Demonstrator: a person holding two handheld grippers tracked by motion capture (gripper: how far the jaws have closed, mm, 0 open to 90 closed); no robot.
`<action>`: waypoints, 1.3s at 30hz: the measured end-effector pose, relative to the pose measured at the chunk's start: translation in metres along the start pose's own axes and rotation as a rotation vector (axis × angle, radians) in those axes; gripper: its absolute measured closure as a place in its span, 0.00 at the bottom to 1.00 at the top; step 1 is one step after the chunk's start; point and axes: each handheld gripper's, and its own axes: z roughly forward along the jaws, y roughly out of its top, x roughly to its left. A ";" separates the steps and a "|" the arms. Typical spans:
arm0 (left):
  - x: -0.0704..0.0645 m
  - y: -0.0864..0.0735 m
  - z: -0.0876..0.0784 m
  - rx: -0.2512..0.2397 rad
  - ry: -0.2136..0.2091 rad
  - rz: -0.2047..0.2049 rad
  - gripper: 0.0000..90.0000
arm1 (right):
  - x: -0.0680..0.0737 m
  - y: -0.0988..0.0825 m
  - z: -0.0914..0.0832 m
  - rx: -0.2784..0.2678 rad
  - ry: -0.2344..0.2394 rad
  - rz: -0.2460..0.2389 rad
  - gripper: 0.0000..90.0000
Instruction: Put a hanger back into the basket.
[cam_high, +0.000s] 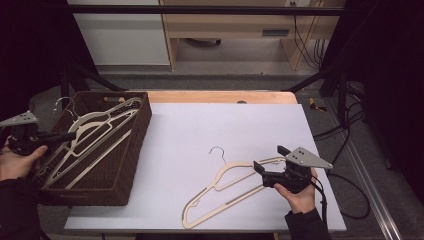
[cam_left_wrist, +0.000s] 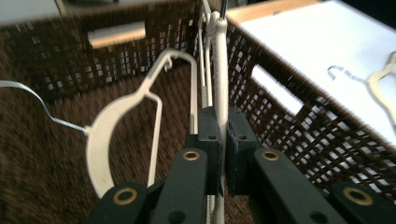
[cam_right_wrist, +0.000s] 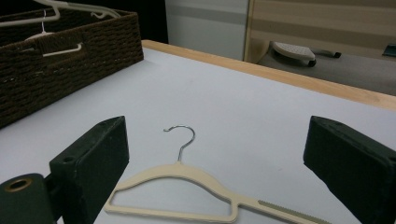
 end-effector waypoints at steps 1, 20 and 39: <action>0.000 -0.002 0.004 0.011 0.005 -0.007 0.96 | 0.000 0.000 0.000 -0.002 -0.001 0.003 0.08; 0.002 -0.008 -0.011 -0.084 0.232 -0.201 0.69 | 0.003 0.003 0.006 -0.003 0.013 -0.007 0.08; -0.145 0.024 0.025 -0.322 0.076 0.009 0.10 | 0.003 0.012 0.017 0.005 0.025 0.008 0.09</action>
